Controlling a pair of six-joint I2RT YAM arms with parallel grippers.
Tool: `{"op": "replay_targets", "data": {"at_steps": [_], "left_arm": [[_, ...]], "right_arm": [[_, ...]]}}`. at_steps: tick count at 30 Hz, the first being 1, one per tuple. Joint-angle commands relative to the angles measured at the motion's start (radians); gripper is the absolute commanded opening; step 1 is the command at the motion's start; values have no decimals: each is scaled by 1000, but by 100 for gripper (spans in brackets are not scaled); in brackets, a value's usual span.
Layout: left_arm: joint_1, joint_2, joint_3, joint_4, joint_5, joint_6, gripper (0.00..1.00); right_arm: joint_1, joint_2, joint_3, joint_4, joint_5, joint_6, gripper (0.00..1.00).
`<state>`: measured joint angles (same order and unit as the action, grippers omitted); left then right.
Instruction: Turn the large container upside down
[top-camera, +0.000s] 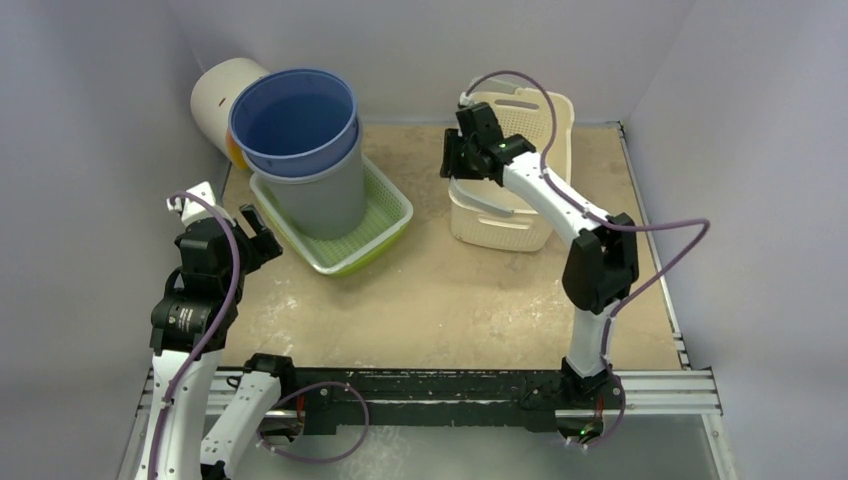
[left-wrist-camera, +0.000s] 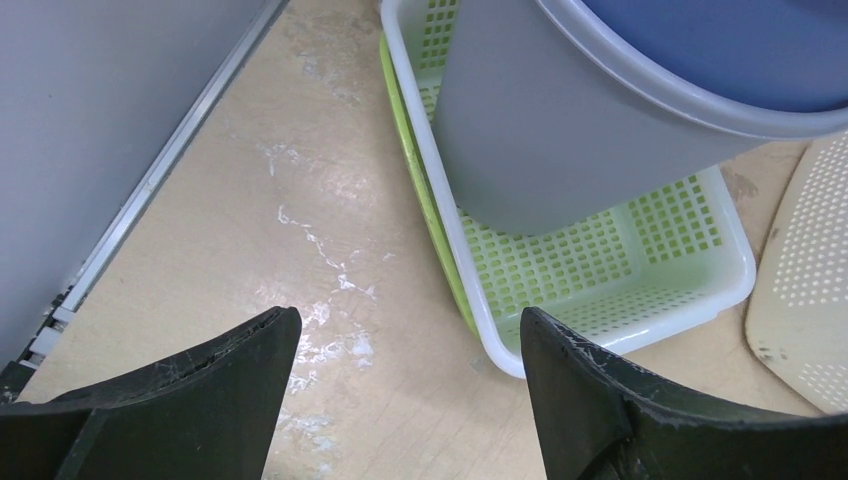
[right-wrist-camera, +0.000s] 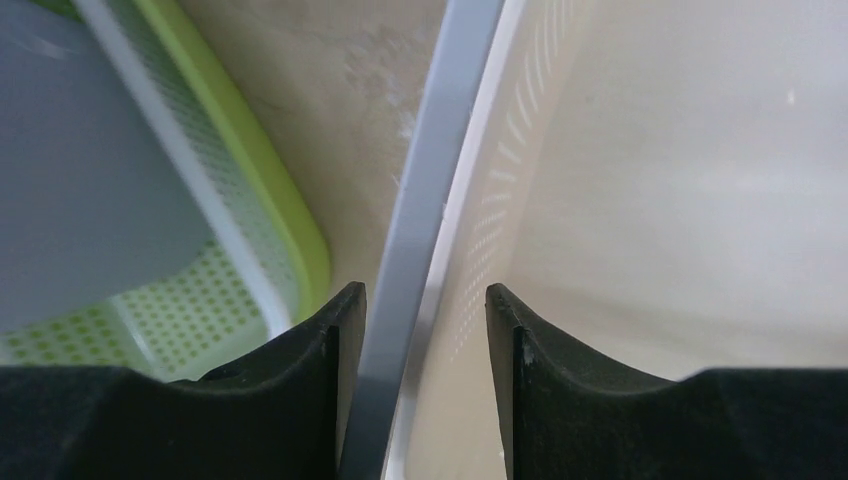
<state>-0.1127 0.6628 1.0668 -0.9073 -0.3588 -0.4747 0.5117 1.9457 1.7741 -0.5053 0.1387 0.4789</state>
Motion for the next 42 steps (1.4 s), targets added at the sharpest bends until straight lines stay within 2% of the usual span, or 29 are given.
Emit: {"op": "replay_targets", "data": {"at_steps": [1,4,9,12,16,19,25,28,29,36,42], "left_arm": [[-3,-1,22,26,-31,31,81],[-3,6,24,36,-26,36,81],[-3,10,25,44,-22,36,82],[-2,9,23,43,-19,38,82],[-4,2,25,35,-24,45,82],[-3,0,24,32,-26,48,82],[-3,1,22,32,-25,55,83],[-3,-1,23,32,-28,55,83],[-3,-4,24,31,-28,55,83],[-2,-12,17,30,-35,54,84],[-2,-12,15,33,-32,51,85]], "right_arm": [[-22,-131,71,120,-88,-36,0],[-23,-101,119,68,-96,-59,0],[-23,-130,64,92,-123,-43,0],[-23,-109,67,53,-121,-43,7],[-22,-99,52,19,-64,-47,27],[-21,-109,31,19,-44,-39,37],[-20,-74,105,-33,-26,-43,45],[-16,-62,133,-55,-18,-47,74],[-13,-57,144,-64,-16,-49,76],[-6,-44,163,-84,13,-55,76],[-6,78,297,-166,49,-31,67]]}}
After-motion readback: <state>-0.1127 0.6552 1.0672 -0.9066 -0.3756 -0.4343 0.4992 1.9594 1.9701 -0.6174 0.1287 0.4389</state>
